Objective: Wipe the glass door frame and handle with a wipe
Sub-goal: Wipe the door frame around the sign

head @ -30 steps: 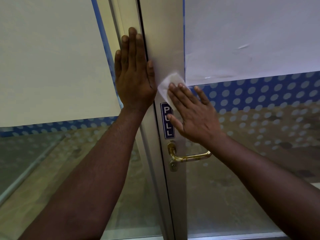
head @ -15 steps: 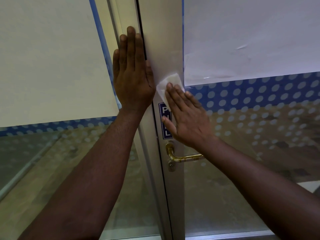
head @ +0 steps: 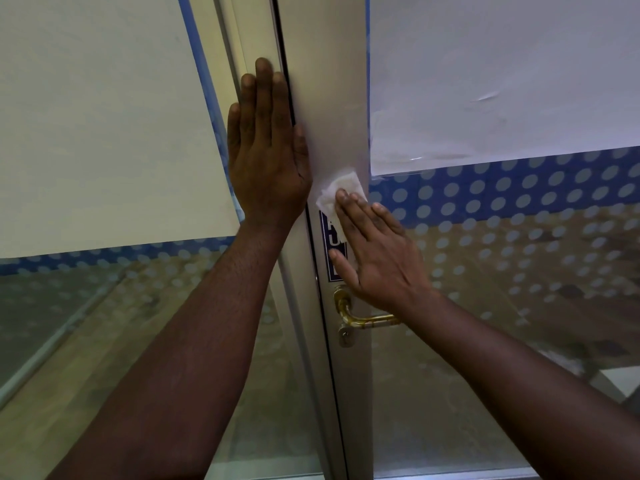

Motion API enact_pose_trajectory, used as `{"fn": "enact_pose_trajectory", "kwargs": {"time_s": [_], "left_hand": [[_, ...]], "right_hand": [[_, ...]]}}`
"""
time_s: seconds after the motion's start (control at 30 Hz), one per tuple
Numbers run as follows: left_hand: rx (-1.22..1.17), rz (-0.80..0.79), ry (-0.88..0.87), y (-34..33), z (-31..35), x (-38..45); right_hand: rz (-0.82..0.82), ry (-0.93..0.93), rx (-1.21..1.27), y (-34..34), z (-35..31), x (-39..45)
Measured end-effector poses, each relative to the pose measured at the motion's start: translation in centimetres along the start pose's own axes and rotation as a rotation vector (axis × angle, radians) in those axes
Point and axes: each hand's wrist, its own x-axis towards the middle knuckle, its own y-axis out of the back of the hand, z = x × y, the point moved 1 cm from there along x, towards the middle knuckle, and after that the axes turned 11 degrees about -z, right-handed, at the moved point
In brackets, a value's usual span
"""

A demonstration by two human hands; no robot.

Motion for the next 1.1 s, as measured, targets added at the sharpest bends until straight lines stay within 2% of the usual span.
{"fn": "enact_pose_trajectory", "kwargs": {"time_s": [0.17,0.3,0.37,0.53,0.73,0.9,1.1], "left_hand": [[0.03,-0.013,0.004,-0.2,-0.1,0.0],[0.028,-0.01,0.004,-0.3,-0.4,0.1],[0.016,-0.008,-0.006,-0.2,-0.5,0.0],[0.0,-0.005,-0.013,-0.4,-0.6,-0.2],[-0.001,-0.007,0.001,-0.2,-0.4,-0.2],[0.041,-0.024,-0.01,-0.2,-0.4,-0.3],[0.071,-0.033,-0.01,-0.2,-0.5,-0.2]], "right_hand": [[0.133,-0.048,0.038,1.9,-0.5,3.3],[-0.015,0.029,-0.018,-0.1,-1.1,0.6],[-0.051,0.008,-0.029,-0.5,-0.8,-0.5],[0.136,-0.05,0.073,2.0,-1.5,3.4],[0.006,0.038,0.01,-0.5,-1.2,-0.2],[0.183,-0.049,0.051,1.8,-0.3,3.9],[0.038,0.03,-0.075,-1.1,-0.1,0.1]]}}
